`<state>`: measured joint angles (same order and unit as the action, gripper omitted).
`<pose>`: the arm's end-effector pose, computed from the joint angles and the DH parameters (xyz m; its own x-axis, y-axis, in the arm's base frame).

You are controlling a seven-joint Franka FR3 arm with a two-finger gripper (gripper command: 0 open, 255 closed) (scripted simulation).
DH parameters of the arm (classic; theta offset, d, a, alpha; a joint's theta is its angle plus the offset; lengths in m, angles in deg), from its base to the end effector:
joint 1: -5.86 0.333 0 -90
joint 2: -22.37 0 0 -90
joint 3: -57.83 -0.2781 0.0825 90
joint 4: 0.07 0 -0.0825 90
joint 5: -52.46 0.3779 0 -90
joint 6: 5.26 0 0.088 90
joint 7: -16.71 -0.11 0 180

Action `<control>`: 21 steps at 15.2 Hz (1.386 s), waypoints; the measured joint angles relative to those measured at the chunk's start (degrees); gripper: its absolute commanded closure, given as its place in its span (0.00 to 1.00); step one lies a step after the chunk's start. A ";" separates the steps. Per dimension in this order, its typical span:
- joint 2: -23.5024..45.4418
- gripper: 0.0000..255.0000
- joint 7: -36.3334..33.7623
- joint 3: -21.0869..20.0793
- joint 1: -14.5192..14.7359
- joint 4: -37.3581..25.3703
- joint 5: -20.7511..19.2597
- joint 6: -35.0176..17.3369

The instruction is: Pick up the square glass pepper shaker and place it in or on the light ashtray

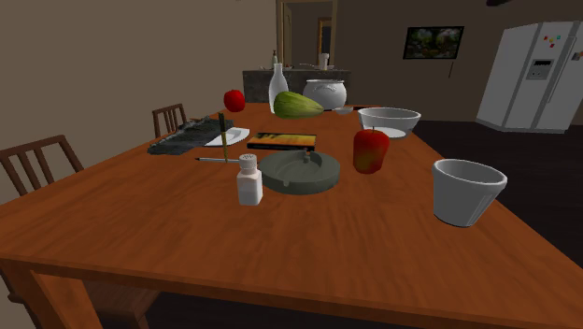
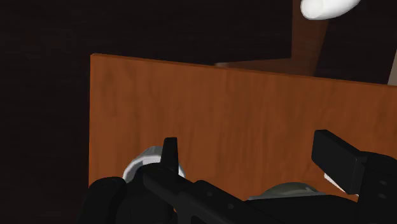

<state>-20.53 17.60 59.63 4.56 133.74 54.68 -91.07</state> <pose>0.3279 -0.0152 0.5520 0.9958 -0.0253 -0.0881 -0.0308 -0.9976 -0.0615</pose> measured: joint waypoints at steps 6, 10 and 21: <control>4.43 0.00 -3.29 -3.49 1.73 1.26 2.86 -5.65; 9.06 0.00 -5.94 -6.48 3.19 1.93 5.04 -11.08; 27.11 0.00 -14.26 -15.13 7.04 -2.84 8.46 -25.07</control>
<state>6.58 3.33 44.50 11.60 130.90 63.14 -116.14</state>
